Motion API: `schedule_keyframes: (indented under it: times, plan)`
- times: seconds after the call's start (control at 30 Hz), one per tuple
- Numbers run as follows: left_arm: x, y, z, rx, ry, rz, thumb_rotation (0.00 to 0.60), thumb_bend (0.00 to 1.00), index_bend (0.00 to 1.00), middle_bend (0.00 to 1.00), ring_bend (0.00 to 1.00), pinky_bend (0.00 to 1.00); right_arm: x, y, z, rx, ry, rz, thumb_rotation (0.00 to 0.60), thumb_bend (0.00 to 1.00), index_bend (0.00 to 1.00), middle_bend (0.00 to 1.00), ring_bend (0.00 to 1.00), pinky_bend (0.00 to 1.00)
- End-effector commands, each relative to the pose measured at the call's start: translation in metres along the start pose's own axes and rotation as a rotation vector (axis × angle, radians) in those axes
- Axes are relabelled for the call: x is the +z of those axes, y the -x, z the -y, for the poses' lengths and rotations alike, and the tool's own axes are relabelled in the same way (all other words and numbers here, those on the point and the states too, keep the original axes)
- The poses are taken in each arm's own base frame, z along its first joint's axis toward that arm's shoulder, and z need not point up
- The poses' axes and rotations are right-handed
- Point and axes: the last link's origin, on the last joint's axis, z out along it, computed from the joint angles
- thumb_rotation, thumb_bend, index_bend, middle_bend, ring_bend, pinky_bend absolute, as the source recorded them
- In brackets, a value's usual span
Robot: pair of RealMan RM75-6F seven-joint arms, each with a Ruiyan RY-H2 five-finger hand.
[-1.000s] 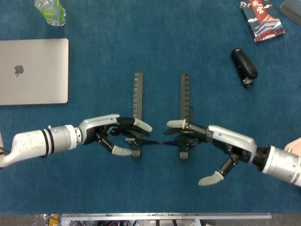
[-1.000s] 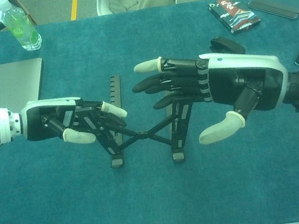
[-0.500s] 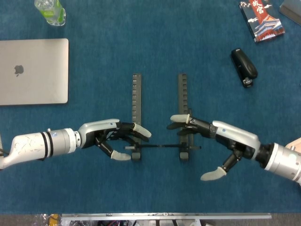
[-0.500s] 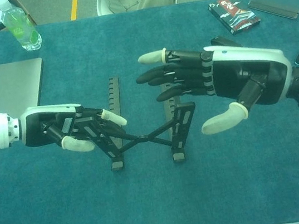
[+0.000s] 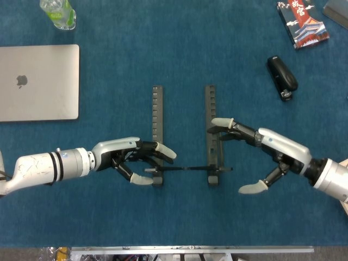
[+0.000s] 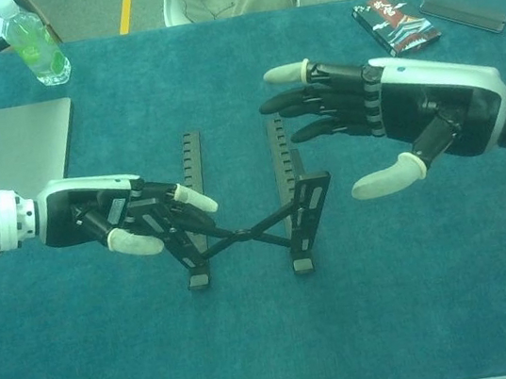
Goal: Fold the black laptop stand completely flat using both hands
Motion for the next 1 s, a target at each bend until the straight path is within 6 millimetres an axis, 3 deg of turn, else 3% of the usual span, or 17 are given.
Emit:
schedule_keyframes:
  times: [0.03, 1.0]
  plan:
    - [0.0, -0.001, -0.001, 0.004, -0.002, -0.004, 0.58, 0.26, 0.18, 0.19, 0.09, 0.14, 0.002, -0.002, -0.008, 0.025, 0.02, -0.008, 0.579, 0.06, 0.0, 0.12, 0.0, 0.1]
    - [-0.004, -0.003, -0.002, 0.011, -0.019, -0.033, 0.579, 0.26, 0.18, 0.19, 0.09, 0.14, 0.011, -0.002, -0.051, 0.121, 0.089, 0.027, 0.579, 0.06, 0.0, 0.12, 0.0, 0.1]
